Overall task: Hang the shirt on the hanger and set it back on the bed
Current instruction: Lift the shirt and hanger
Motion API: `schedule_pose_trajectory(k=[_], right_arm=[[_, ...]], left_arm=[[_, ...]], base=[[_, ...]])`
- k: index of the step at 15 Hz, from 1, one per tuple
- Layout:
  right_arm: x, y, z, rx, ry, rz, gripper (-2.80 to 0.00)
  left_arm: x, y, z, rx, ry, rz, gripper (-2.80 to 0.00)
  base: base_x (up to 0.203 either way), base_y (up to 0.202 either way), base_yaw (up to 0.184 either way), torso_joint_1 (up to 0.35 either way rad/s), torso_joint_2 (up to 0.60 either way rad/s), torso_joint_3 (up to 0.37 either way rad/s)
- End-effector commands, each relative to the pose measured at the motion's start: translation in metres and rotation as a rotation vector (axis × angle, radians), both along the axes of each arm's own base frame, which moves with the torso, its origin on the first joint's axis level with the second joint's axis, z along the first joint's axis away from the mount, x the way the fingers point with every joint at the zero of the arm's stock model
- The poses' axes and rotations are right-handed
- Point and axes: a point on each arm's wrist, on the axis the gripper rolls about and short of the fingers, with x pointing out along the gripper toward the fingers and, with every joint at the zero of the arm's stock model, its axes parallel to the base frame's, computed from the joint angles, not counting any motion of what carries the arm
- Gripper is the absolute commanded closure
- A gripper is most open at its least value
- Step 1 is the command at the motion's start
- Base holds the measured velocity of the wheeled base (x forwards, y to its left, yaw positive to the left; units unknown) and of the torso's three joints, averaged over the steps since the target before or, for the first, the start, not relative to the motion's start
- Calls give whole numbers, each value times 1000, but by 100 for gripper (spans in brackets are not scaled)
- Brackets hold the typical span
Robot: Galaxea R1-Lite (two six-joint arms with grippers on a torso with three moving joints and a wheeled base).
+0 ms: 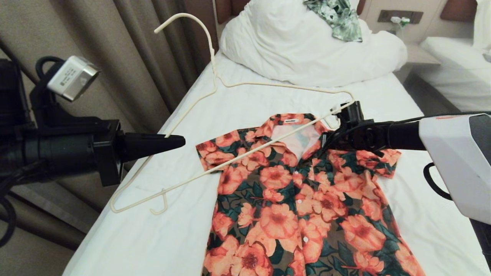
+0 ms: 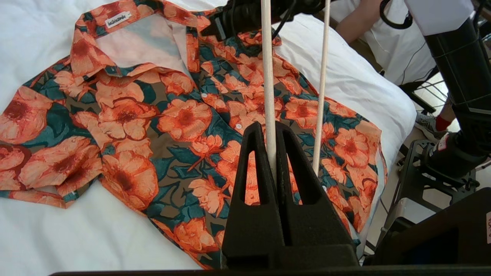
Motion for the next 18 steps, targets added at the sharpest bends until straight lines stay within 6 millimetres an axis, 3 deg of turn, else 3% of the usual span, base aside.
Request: schedule_pose_trajectory(k=[1, 11, 16, 17, 18], right_arm=[[4, 4, -6, -6, -17, 9, -280], [37, 16, -45, -83, -292, 62, -280], [39, 22, -43, -133, -369, 90, -280], [39, 23, -41, -143, -393, 92, 0], [40, 23, -40, -157, -405, 96, 0]], left_arm=[[0, 0, 0, -1, -1, -5, 0], [1, -1, -1, 4, -1, -11, 0], [0, -4, -4, 14, -5, -27, 0], [0, -4, -5, 14, -2, -29, 0], [0, -4, -5, 15, 0, -31, 0]], base=[[0, 0, 0, 0, 0, 0], [0, 0, 0, 0, 0, 0], [0, 0, 0, 0, 0, 0], [0, 0, 0, 0, 0, 0], [0, 0, 0, 0, 0, 0]])
